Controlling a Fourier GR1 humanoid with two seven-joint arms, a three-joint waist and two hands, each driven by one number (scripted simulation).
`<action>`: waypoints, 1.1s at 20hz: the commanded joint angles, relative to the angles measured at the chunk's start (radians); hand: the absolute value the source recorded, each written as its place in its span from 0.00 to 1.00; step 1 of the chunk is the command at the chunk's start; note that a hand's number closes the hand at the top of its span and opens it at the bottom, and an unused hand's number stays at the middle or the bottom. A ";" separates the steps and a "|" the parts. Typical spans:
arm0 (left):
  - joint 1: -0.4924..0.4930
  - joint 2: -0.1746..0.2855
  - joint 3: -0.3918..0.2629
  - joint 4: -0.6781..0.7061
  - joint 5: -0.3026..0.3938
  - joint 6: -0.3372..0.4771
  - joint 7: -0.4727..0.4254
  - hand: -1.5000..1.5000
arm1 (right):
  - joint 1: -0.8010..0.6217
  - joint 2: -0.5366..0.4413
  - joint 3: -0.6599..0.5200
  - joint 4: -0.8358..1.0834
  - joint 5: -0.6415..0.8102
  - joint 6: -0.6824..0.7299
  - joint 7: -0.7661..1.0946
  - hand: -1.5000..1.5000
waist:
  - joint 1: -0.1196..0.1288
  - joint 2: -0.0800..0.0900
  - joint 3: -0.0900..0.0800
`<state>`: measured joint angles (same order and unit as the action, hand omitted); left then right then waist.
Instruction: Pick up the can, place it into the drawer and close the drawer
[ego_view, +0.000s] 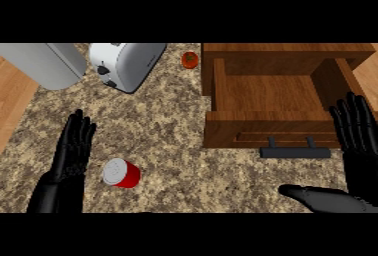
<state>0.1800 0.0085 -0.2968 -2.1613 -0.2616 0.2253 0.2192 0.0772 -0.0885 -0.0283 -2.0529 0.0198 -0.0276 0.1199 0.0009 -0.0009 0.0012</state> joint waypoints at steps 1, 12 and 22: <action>0.054 -0.008 -0.134 -0.122 -0.142 0.097 0.211 0.00 | 0.033 0.000 0.004 -0.016 0.001 0.000 0.063 0.00 | 0.002 -0.003 0.000; 0.068 -0.003 -0.253 -0.215 -0.265 0.173 0.353 0.00 | 0.091 -0.013 -0.073 0.004 -0.061 0.072 -0.001 0.00 | 0.000 0.000 -0.001; -0.013 0.006 -0.084 -0.016 -0.097 0.205 0.235 0.00 | 0.175 0.004 -0.094 -0.058 -0.077 0.109 -0.022 0.00 | -0.005 0.001 -0.001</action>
<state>0.2366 0.0140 -0.4756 -2.2374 -0.4330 0.4472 0.4681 0.2460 -0.0814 -0.1027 -2.0897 -0.0424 0.0703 0.0807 -0.0019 -0.0008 0.0001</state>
